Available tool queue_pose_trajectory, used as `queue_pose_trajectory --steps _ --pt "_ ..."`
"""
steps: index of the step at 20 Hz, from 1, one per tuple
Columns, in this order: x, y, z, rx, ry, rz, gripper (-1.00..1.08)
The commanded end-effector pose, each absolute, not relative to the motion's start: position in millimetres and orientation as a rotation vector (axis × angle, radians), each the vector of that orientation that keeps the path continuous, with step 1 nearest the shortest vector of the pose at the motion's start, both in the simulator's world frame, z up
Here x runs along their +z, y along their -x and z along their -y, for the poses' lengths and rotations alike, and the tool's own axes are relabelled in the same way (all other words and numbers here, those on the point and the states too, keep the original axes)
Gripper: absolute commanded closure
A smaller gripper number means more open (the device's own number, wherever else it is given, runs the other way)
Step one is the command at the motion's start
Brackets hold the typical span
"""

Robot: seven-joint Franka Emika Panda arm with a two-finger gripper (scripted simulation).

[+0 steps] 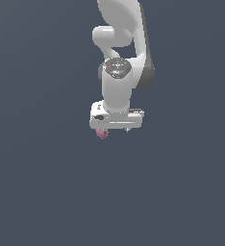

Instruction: Pick up the object and move it to a goal position.

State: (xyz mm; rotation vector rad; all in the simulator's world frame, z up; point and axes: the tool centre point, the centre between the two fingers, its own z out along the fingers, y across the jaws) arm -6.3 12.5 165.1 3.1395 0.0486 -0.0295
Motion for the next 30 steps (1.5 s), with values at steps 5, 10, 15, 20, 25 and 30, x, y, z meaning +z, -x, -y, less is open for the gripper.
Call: queue_pose_trajectory --steps 5,10,15,20,25,30 --pt "170.9 2.7 -3.0 -0.011 -3.144 -0.021 -0.92" --pt "181.4 -3.3 14.6 0.023 -3.151 0.027 -0.92" --pt "180.4 -2.7 13.4 0.020 -3.150 0.022 -0.92" --pt "176.5 0.4 16.1 0.020 -3.149 -0.019 -0.92" --pt "167.8 7.3 21.0 0.018 -3.145 -0.106 -0.92" --pt "155.1 18.3 28.2 0.015 -3.135 -0.239 -0.92"
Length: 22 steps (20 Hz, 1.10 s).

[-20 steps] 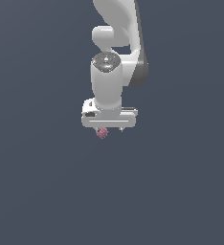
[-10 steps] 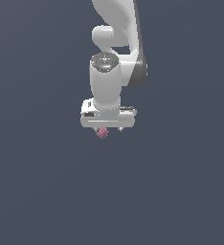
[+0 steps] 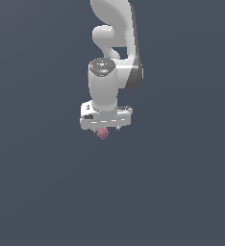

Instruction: Pick up the object and move it to a goal position.

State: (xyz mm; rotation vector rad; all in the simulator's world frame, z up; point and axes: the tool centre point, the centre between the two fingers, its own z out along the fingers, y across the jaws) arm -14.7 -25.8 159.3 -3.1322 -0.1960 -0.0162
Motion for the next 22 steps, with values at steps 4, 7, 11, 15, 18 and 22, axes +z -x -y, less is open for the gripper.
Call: queue_pose_trajectory --steps 4,7,11,15,18,22 --pt "142.1 30.6 35.1 -0.012 3.118 0.380 -0.92" --pt "132.0 41.1 40.2 -0.009 3.104 0.495 -0.92" --pt "119.0 55.5 46.3 -0.006 3.076 0.647 -0.92" --pt "108.2 68.7 51.0 -0.003 3.045 0.779 -0.92" --pt "101.9 76.8 53.5 -0.002 3.024 0.857 -0.92" --pt "96.0 84.9 55.7 -0.001 3.000 0.934 -0.92"
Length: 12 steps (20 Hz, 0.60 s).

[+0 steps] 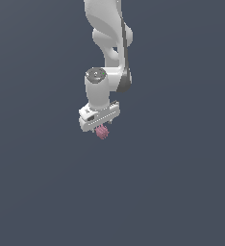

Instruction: Pick up the object and move it to a goal position.

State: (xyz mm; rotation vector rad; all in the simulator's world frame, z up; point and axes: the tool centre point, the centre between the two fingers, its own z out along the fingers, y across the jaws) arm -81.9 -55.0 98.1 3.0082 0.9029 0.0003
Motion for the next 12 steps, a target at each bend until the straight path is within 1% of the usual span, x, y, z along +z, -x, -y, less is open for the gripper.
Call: queue_pose_trajectory --steps 1,12 --pt "94.9 86.5 56.1 0.001 -2.994 -0.948 -0.92" --pt "88.9 91.2 57.5 0.000 -2.982 -0.989 -0.92"
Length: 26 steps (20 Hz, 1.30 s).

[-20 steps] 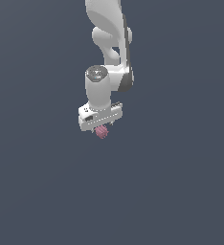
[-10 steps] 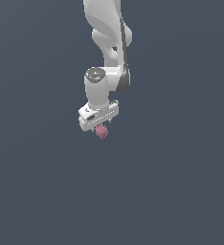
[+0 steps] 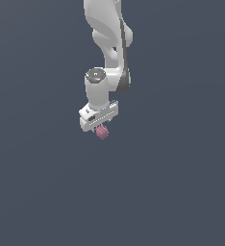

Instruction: Pick up the object and move it to a goal position.

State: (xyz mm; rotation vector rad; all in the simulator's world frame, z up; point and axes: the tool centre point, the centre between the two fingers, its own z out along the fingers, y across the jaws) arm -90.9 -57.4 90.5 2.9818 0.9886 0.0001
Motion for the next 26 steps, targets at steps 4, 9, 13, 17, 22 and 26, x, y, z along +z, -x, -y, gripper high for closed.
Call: queue_pose_trajectory --steps 4,9,13,17,22,26 --pt "77.2 91.7 57.2 0.000 -2.981 -0.991 -0.92" --pt "54.0 92.5 57.2 0.000 -2.981 -0.994 -0.92" --pt "43.4 92.2 57.3 0.000 -2.980 -0.995 -0.92" --pt "41.2 92.0 57.5 0.000 -2.980 -0.995 1.08" --pt "41.2 92.0 57.5 0.000 -2.980 -0.995 1.08" --pt "41.2 92.0 57.5 0.000 -2.980 -0.995 1.08"
